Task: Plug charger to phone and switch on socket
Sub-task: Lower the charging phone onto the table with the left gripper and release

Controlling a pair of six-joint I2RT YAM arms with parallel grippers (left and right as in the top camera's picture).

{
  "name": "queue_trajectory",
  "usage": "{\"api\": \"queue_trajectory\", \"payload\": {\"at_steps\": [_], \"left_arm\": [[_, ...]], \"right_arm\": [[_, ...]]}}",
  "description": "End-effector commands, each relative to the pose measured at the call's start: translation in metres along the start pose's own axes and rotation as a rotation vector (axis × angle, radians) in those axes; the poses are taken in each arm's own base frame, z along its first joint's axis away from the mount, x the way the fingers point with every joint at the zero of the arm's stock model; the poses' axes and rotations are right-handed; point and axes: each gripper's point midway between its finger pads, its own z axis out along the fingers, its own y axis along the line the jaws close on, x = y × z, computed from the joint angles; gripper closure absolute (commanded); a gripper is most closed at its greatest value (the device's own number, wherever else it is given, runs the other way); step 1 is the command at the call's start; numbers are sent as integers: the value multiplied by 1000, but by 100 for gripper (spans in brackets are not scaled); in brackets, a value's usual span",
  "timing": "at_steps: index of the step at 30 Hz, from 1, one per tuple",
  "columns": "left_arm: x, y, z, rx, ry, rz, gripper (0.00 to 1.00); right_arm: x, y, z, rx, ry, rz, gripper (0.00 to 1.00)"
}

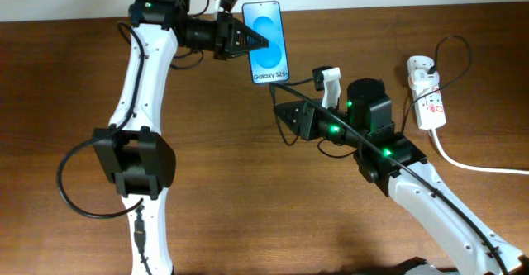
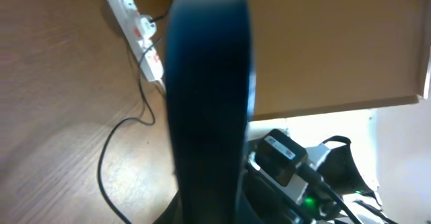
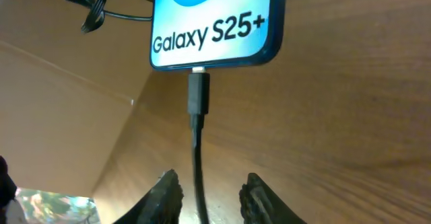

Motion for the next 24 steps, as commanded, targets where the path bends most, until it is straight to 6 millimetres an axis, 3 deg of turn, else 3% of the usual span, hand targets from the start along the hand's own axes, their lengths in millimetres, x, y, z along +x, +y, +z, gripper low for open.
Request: {"api": "queue_trajectory", "payload": {"at_steps": [1,3,6,15,22,24], "left_arm": [[-3,13,-4,-115,-11,12,100],[-3,36,-8,-250,-14,6,100],[5,71,-17,-434,1,-40,100],[33,136,-21,-587,58,-139,100],[44,166,-14,-589,84,-190,100],[52,186,-10,-596,105,-233,100]], "right_arm": [[-3,5,-1,-24,5,-12,42],[-1,4,-1,-22,14,-6,30],[4,-6,-1,23,29,15,24],[14,-22,-3,102,55,56,21],[20,-28,-4,129,75,74,18],[21,-29,-4,131,79,77,18]]}}
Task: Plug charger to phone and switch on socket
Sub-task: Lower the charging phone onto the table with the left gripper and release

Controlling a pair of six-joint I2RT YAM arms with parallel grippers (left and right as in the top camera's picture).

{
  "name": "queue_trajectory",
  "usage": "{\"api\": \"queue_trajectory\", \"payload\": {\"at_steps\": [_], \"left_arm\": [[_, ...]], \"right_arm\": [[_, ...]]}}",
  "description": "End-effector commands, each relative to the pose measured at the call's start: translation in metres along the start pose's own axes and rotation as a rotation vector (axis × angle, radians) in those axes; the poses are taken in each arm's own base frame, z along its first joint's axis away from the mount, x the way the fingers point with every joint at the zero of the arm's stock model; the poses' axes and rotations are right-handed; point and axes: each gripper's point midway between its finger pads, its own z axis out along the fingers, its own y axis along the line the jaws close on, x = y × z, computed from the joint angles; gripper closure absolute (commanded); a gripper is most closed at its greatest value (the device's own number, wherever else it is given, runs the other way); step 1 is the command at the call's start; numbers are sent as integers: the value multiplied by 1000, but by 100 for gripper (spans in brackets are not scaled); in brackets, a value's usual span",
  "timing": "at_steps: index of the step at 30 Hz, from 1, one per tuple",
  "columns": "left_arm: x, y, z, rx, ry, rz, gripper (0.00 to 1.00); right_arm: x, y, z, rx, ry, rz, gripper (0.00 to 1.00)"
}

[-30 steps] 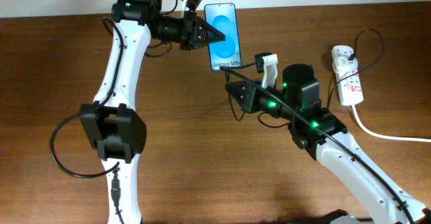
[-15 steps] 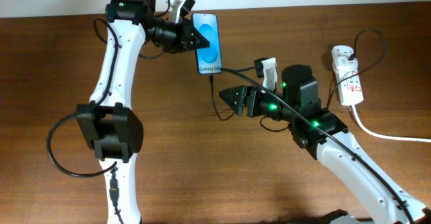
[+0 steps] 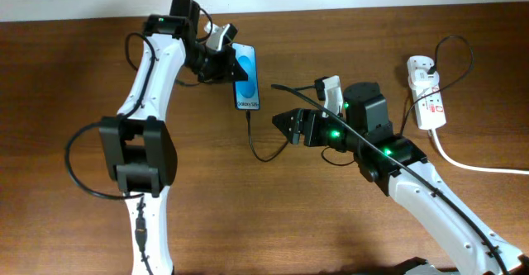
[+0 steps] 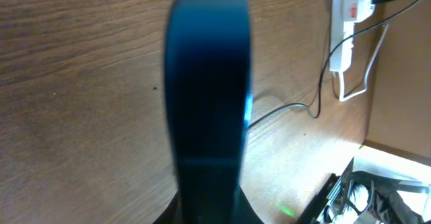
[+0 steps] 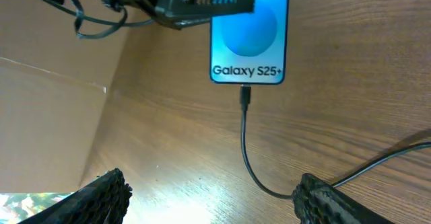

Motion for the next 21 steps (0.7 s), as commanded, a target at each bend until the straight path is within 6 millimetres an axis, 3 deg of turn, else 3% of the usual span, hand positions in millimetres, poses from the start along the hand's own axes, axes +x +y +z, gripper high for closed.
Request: {"api": "queue_trajectory", "payload": {"at_steps": [1,6,14,18,21], "left_arm": [[8,27,27,2,57,-76,100],[15,48,50,-1,101,-138,100],[14,60,50,-70,94,-128,99],[15,72,49,-139,94,-124,80],[14,73,49,-150,91,-120,76]], "right_arm": [[-5,-1,-1,12,-13,-10,18],[-3,-2,-1,15,-7,-7,18],[-4,-3,-1,21,-11,-6,17],[-4,-3,-1,21,-11,-7,17],[-4,-3,-1,21,-11,-7,17]]}}
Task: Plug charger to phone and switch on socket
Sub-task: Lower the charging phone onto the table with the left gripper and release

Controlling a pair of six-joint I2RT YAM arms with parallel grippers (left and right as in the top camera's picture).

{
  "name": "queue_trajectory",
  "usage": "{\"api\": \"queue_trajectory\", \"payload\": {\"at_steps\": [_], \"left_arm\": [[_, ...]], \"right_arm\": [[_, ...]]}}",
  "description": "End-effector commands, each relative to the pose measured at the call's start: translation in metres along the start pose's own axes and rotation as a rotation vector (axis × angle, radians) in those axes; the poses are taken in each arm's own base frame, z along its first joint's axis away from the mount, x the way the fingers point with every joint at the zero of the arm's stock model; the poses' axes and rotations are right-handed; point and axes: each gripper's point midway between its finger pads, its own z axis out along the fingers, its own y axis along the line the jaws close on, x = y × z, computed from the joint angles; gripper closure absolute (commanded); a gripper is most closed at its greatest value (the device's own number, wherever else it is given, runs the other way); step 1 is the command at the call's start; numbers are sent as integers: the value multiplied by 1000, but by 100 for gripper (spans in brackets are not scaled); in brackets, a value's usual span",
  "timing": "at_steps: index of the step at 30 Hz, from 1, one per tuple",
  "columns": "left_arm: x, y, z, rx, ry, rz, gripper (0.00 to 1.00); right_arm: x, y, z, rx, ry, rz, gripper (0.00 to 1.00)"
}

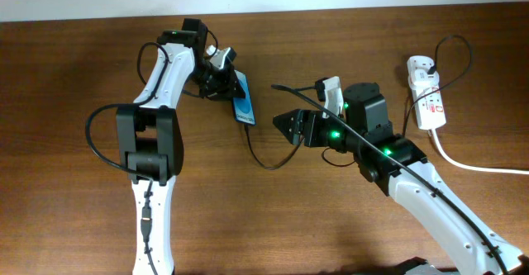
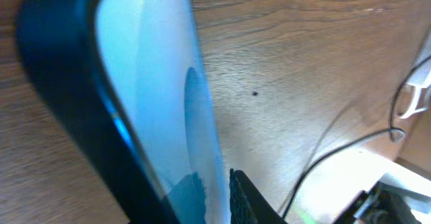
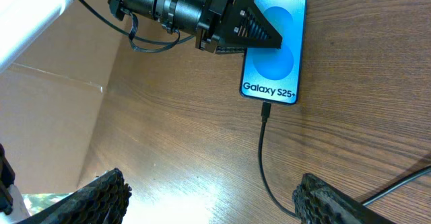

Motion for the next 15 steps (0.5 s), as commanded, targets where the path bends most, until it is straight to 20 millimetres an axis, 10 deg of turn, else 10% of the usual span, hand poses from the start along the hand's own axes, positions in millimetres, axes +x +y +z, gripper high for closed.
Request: {"api": "queue_trajectory", "payload": {"at_steps": [1,15], "left_arm": [[-3,4,-3,-32,-16,16,74],[-4,29,-5,-197,-21,18,66]], "right_arm": [[-6,0,-1,7,-17,-13,17],[-6,0,-1,7,-17,-13,17]]}}
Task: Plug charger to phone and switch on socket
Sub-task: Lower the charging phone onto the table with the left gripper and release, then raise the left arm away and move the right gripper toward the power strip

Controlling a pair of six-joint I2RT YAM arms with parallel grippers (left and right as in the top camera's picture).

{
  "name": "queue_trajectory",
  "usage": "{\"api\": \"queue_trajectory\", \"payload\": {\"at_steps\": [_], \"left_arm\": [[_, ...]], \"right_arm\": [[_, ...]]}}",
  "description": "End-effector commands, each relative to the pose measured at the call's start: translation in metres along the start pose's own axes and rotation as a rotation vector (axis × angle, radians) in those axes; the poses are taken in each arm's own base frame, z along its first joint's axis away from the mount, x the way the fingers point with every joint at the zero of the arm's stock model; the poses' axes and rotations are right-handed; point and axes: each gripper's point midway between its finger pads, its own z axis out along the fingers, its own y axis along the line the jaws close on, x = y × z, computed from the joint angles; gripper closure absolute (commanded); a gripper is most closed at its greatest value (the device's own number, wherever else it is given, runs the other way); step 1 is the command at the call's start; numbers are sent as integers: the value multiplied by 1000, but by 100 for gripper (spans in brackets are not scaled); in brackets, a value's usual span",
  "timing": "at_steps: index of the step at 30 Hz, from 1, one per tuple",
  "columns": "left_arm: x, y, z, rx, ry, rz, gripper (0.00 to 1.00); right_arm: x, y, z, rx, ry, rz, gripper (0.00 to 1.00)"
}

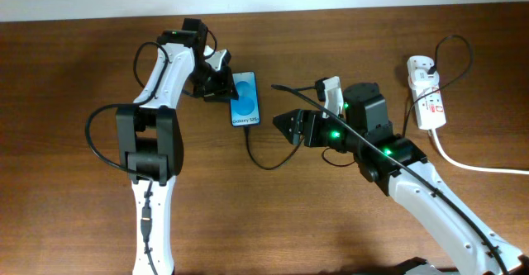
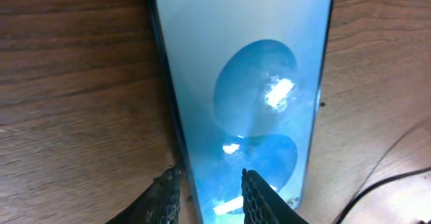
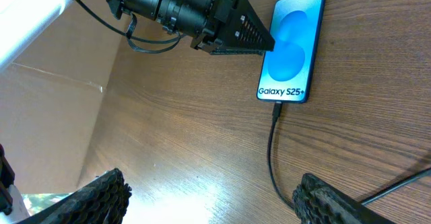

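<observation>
The phone [image 1: 244,99] [image 2: 249,83] [image 3: 291,46] lies flat on the brown table, its lit screen up and reading "Galaxy S25+". The black charger cable [image 1: 263,161] [image 3: 271,150] is plugged into its near end and loops back to the white socket strip [image 1: 427,93] at the far right. My left gripper [image 1: 226,87] [image 2: 212,192] is open at the phone's left edge, one finger beside it and one over the screen. My right gripper [image 1: 285,123] [image 3: 215,197] stands wide open right of the phone, holding nothing.
The strip's white lead [image 1: 471,166] runs off the right edge of the table. A plug [image 1: 420,64] sits in the strip's far end. The right arm's body [image 1: 368,114] lies between the phone and the strip.
The phone was tilted on edge in my left gripper; now it lies flat, screen up, and the left fingers stand apart at its edge. The right arm has not moved.
My left gripper first held the phone up at the table's far edge, cable plugged in, my right fingers on either side of the cable. Later the phone was lower and further left, with my right gripper wide open. It then tilted on the table and now lies flat.
</observation>
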Motion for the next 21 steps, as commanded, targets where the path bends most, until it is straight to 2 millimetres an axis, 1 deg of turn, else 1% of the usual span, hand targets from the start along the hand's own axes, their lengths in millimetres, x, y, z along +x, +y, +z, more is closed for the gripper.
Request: {"api": "queue_trajectory", "payload": {"at_steps": [1,5,7,9,11,13,15,18,19,21], "left_arm": [[-2,1,-2,-27,-11,18,66],[-3,2,-3,-27,-14,17,66],[-4,2,-3,-26,-20,19,67],[-9,1,-10,-26,-36,30,68],[-15,-1,-32,-25,-70,29,68],[-23,-5,-65,-24,-129,31,68],[-28,-11,-91,-24,-177,50,68],[-32,-33,-142,-26,-285,121,67],[-32,-42,-160,-27,-324,154,66],[-28,-55,-190,-29,-386,187,65]], "right_arm": [[-6,0,-1,8,-16,-14,17],[-4,-1,-1,12,-11,-9,18],[-2,-3,-1,18,-1,-2,17],[-1,-3,-1,21,4,-12,17],[-1,-3,-1,21,5,-26,17],[-1,-3,-2,19,4,-51,17],[-2,-2,-3,20,4,-53,17],[-3,2,-6,29,17,-90,17],[-4,3,-8,39,28,-107,17],[-7,4,-14,75,44,-129,16]]}}
